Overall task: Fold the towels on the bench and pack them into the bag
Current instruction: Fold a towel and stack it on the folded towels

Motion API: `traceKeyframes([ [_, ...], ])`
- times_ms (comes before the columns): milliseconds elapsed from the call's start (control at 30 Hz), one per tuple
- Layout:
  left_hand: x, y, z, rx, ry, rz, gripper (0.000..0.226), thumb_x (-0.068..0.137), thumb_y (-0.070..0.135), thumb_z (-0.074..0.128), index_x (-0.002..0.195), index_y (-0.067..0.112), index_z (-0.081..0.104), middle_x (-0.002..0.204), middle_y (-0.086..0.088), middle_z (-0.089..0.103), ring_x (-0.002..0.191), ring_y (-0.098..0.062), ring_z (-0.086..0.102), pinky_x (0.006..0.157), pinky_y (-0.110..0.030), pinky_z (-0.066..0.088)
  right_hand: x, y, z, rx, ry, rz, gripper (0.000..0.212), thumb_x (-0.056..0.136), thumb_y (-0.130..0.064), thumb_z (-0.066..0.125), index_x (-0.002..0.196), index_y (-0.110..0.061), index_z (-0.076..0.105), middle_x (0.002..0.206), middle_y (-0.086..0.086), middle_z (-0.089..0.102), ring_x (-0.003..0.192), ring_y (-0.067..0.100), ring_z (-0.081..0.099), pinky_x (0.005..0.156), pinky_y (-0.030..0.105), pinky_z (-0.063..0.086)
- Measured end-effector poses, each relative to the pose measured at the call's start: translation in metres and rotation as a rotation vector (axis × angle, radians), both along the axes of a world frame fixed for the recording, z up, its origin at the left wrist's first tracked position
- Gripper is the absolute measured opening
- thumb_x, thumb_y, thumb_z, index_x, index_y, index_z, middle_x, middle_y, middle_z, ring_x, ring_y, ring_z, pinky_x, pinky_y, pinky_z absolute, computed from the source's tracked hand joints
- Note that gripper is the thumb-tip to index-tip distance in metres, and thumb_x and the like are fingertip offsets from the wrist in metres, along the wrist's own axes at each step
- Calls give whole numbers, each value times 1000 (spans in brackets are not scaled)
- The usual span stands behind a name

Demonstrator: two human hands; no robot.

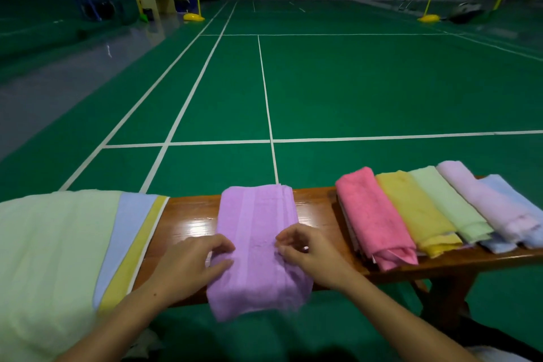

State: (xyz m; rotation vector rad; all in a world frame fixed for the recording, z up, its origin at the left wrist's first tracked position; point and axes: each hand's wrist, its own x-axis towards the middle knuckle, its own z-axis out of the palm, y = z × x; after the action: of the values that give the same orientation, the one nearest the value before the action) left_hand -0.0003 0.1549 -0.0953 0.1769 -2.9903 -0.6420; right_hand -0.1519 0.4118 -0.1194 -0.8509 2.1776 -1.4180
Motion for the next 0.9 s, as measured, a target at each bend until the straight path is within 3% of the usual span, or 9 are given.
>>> traceKeyframes([
  [100, 0, 4, -5, -175, -24, 8, 38, 99, 66, 53, 131, 46, 61, 121, 26, 69, 101, 1, 66, 86, -19, 57, 6, -2, 1, 70, 75, 108, 8, 90, -19, 72, 95, -26, 72, 102, -6, 77, 97, 9, 73, 91, 33, 60],
  [200, -10, 0, -8, -209, -40, 20, 43, 98, 71, 48, 133, 47, 56, 124, 23, 69, 96, -2, 65, 84, -21, 58, 0, -6, 5, 153, 174, 177, 7, 90, -28, 74, 85, -32, 71, 127, -6, 73, 121, -3, 63, 102, 27, 52],
  [267, -19, -6, -11, -188, -40, 11, 43, 96, 72, 50, 131, 48, 53, 133, 23, 65, 100, -1, 64, 82, -19, 56, -8, -11, 4, 211, 272, 194, 8, 90, -41, 74, 89, -34, 70, 143, -9, 62, 131, -1, 54, 109, 32, 46],
  [333, -28, -12, -14, -148, -39, 4, 44, 94, 71, 56, 132, 48, 52, 146, 25, 57, 115, -2, 64, 86, -21, 53, -17, -15, 2, 271, 339, 235, 20, 89, -50, 75, 98, -33, 68, 155, -10, 50, 141, 4, 44, 117, 34, 38],
  [467, -38, -23, -14, -132, 13, -23, 46, 88, 72, 66, 127, 49, 57, 150, 31, 50, 131, 2, 55, 90, -18, 47, -33, -20, 3, 372, 427, 302, 30, 91, -52, 73, 113, -35, 63, 167, -8, 31, 155, 10, 25, 126, 36, 26],
  [533, -38, -25, -9, -123, 50, -53, 45, 84, 74, 69, 120, 49, 61, 137, 32, 59, 124, 5, 55, 90, -19, 50, -38, -20, 4, 384, 486, 296, 33, 91, -54, 71, 116, -34, 63, 165, -5, 34, 154, 15, 26, 126, 39, 28],
  [633, -35, -24, -4, -99, 3, -101, 51, 77, 86, 64, 112, 48, 63, 120, 32, 62, 111, 8, 56, 87, -23, 55, -40, -17, 9, 409, 665, 280, 39, 90, -61, 64, 120, -37, 64, 139, -10, 48, 131, 16, 44, 112, 42, 41],
  [733, -31, -20, -3, -132, -47, -144, 59, 73, 93, 59, 110, 48, 63, 127, 34, 58, 117, 9, 51, 91, -22, 52, -35, -7, 13, 397, 572, 358, 43, 87, -67, 65, 121, -40, 63, 126, -18, 46, 120, 8, 47, 103, 37, 47],
  [900, -27, -15, 5, -166, -96, -179, 62, 72, 94, 58, 113, 48, 62, 139, 37, 48, 127, 11, 43, 92, -16, 45, -36, 13, 13, 445, 566, 382, 51, 84, -68, 70, 125, -38, 63, 137, -20, 45, 131, 3, 44, 108, 33, 46],
])
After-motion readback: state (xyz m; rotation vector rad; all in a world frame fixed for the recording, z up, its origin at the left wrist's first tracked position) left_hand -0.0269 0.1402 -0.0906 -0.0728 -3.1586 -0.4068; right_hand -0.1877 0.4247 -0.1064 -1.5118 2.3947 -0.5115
